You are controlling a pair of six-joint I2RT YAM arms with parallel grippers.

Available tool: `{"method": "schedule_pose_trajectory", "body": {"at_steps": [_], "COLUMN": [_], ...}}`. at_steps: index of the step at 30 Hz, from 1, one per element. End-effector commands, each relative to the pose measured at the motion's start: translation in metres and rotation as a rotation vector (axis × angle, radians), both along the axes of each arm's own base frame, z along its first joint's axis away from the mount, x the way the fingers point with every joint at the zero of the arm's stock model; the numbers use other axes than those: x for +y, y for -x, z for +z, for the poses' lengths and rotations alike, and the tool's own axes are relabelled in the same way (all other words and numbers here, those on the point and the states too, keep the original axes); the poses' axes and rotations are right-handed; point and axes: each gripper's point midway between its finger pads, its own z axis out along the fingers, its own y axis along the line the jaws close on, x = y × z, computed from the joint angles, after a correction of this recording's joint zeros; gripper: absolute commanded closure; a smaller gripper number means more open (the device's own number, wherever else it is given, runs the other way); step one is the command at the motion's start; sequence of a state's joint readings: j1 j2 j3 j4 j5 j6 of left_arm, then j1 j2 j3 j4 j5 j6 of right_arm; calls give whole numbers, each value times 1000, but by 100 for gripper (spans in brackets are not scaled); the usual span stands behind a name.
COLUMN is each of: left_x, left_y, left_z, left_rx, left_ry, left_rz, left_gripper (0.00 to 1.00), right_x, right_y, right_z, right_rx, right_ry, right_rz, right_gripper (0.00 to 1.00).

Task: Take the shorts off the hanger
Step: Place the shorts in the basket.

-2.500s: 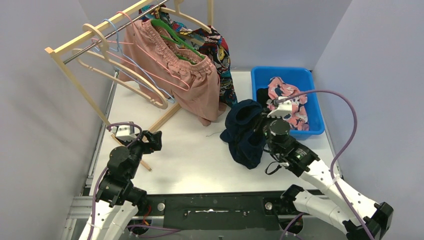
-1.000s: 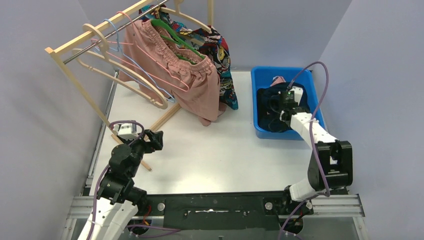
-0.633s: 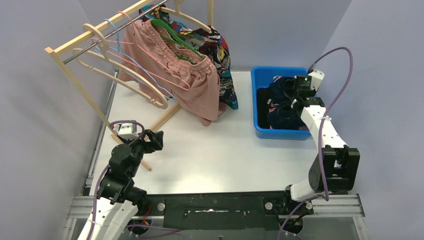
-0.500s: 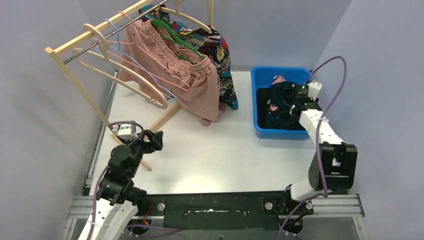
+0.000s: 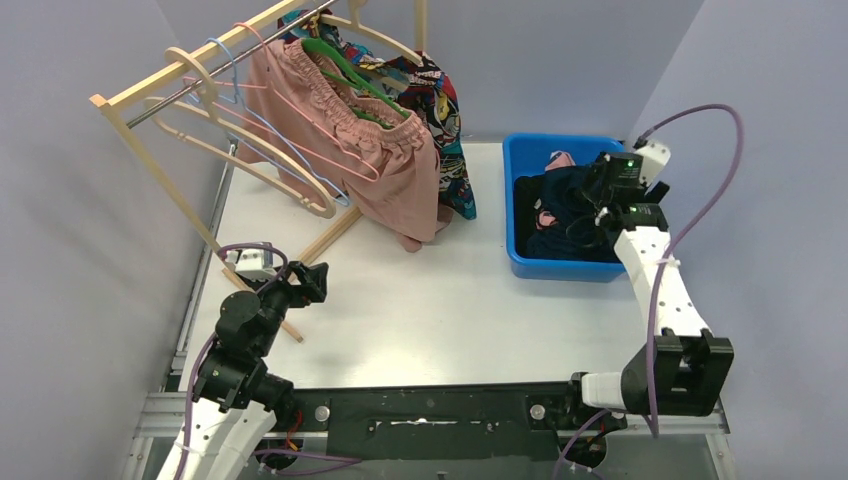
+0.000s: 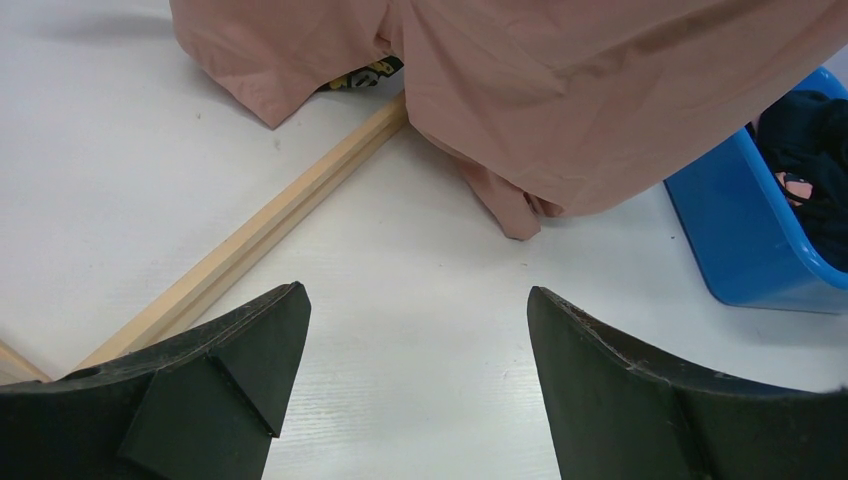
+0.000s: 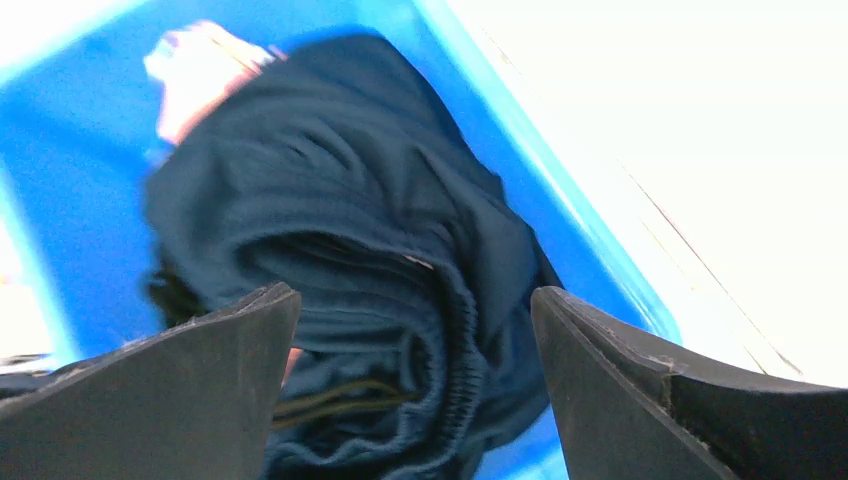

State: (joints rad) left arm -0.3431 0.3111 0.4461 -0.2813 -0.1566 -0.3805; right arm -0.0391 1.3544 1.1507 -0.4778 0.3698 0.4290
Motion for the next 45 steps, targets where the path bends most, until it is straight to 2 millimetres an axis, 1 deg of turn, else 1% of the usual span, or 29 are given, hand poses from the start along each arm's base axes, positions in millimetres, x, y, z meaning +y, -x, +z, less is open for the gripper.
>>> {"method": "schedule_pose_trajectory", "body": {"at_steps": [1,3,5,7,8,9,11,13,14,15,17,18,20,21,23,25,27,30,32,33,35,36,38,40,41,42,43,44,45], "left_x": [2,2,2,2,1,1,1,2,3,4,5,6,6,5,3,1,-1,0,1,1,2,2,3,3,3,3,3,2,2], "left_y": [-1,-1,-2,-2,-3,-3,-3,-3,-3,-3,-3,-3,-3,-3,-4,-5,-6,-7,-8,-8,-8,-8,-8,-9,-9,-9,-9,-10,-10], "left_z": [28,28,27,26,25,24,23,23,23,23,23,23,22,21,20,18,17,16,16,16,17,16,16,17,17,16,15,15,15], "left_rx": [-85,-86,-85,-78,-74,-71,-64,-61,-61,-61,-64,-63,-62,-62,-56,-48,-40,-32,-32,-34,-37,-38,-40,-42,-42,-40,-37,-35,-33], "left_ry": [22,22,21,18,18,17,13,12,13,12,14,14,14,14,12,11,7,4,3,4,3,3,3,3,2,2,1,1,0], "left_rz": [9,10,10,8,8,8,9,14,17,20,27,32,33,31,23,13,6,9,14,16,21,23,26,27,28,26,25,23,21], "left_gripper": [20,20,20,20,20,20,20,20,20,20,20,20,20,20,20,20,20,20,20,20,20,20,20,20,20,20,20,20,20], "right_x": [21,30,54,81,85,82,59,34,22,12,-5,-8,-5,-1,7,13,16,21,26,29,34,38,59,86,102,117,132,144,154], "right_y": [-21,-32,-50,-73,-82,-89,-104,-110,-109,-101,-75,-63,-46,-41,-38,-41,-49,-59,-60,-60,-50,-41,-20,3,15,25,36,43,50], "right_z": [69,70,66,51,43,33,11,-29,-51,-76,-115,-132,-156,-165,-171,-160,-131,-63,-21,1,42,55,84,100,101,101,95,86,85], "right_rx": [-204,-233,-246,-211,-177,-134,-58,34,98,187,328,364,392,397,405,385,308,121,-3,-71,-224,-311,-530,-683,-727,-751,-757,-753,-772], "right_ry": [-46,-88,-163,-216,-211,-180,-80,-10,15,44,113,130,113,95,70,62,68,74,67,59,26,-6,-111,-222,-288,-352,-434,-503,-549], "right_rz": [109,132,251,403,419,394,272,163,115,70,-12,-27,-15,8,61,100,118,135,147,161,146,141,215,343,414,472,525,556,587], "right_gripper": [9,10,14,18,18,18,15,13,13,13,15,17,19,20,20,17,12,4,1,1,2,2,2,2,2,3,2,2,2]}}
